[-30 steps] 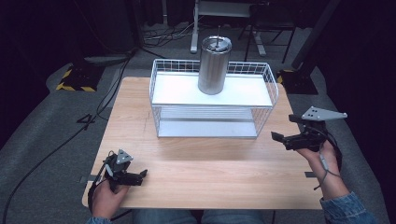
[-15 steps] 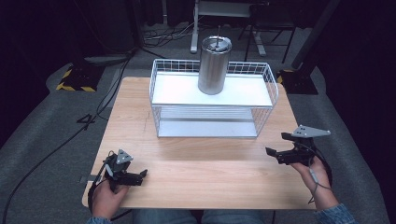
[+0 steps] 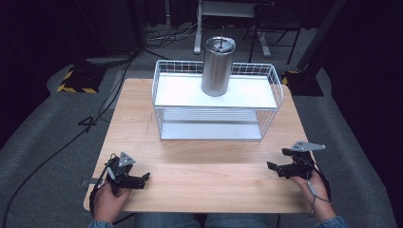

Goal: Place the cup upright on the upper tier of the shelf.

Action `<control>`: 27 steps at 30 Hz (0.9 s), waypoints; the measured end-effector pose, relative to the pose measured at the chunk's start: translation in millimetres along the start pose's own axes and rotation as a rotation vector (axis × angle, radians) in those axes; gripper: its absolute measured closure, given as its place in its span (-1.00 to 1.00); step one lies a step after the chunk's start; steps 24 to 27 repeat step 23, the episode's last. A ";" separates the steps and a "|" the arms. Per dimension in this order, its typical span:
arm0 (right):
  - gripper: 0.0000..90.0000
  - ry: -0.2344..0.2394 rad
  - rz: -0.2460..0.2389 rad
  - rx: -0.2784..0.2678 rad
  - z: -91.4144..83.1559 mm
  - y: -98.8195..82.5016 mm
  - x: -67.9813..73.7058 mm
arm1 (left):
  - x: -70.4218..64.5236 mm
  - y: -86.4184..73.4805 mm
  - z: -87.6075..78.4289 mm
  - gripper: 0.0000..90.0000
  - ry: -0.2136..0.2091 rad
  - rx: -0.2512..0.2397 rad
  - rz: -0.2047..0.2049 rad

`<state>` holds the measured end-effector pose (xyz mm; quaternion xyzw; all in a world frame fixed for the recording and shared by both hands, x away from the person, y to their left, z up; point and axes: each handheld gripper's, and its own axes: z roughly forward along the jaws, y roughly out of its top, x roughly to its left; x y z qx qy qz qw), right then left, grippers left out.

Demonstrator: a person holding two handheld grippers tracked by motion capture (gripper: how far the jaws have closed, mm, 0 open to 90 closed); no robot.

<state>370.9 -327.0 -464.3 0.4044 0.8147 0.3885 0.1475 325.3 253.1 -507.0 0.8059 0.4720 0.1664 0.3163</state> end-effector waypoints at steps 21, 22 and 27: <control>-0.78 -0.096 -0.021 0.086 23.9 -27.6 -0.9 | 0.2 0.0 0.0 -0.99 0.001 0.000 0.003; -0.78 -0.096 -0.021 0.086 23.9 -27.6 -0.9 | 0.2 0.0 0.0 -0.99 0.001 0.000 0.003; -0.86 -0.104 -0.015 0.073 25.1 -28.9 -1.1 | 0.2 0.0 0.0 -0.99 0.001 0.000 0.003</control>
